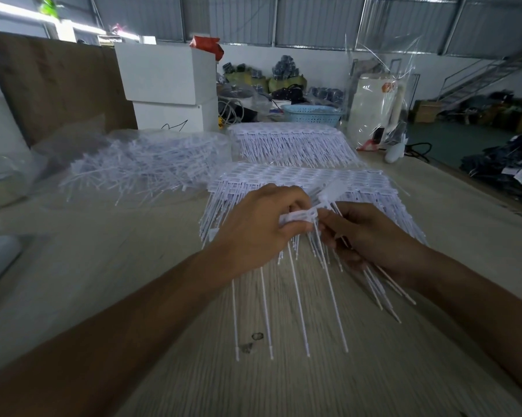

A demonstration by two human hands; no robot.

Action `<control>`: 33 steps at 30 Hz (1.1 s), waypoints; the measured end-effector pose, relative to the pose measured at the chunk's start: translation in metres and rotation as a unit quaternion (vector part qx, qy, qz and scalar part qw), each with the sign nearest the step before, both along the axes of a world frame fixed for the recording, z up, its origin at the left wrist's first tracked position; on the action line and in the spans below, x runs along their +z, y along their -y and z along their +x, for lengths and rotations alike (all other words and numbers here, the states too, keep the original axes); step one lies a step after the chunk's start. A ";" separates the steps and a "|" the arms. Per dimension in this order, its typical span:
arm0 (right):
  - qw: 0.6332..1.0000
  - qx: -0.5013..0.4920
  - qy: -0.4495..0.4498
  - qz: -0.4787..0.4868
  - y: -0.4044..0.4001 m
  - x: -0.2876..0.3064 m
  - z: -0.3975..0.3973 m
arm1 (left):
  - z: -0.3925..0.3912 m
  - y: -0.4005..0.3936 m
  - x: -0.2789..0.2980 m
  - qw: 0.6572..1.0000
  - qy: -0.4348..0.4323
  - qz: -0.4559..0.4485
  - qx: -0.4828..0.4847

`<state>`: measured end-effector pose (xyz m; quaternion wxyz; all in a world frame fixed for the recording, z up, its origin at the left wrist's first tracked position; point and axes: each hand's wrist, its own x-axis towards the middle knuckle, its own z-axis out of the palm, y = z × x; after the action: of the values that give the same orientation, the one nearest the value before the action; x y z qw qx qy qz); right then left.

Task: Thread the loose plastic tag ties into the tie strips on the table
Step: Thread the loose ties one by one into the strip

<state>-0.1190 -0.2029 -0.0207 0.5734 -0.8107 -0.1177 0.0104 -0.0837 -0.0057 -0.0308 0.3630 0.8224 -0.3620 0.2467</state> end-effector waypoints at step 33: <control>0.999 -0.047 0.024 0.009 0.002 0.005 0.000 | 0.007 -0.009 -0.002 0.993 0.049 0.101 0.032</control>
<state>-0.1192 -0.2045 -0.0155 0.5773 -0.8103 -0.0931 -0.0376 -0.0769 0.0031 -0.0329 0.2518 0.8529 -0.3756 0.2610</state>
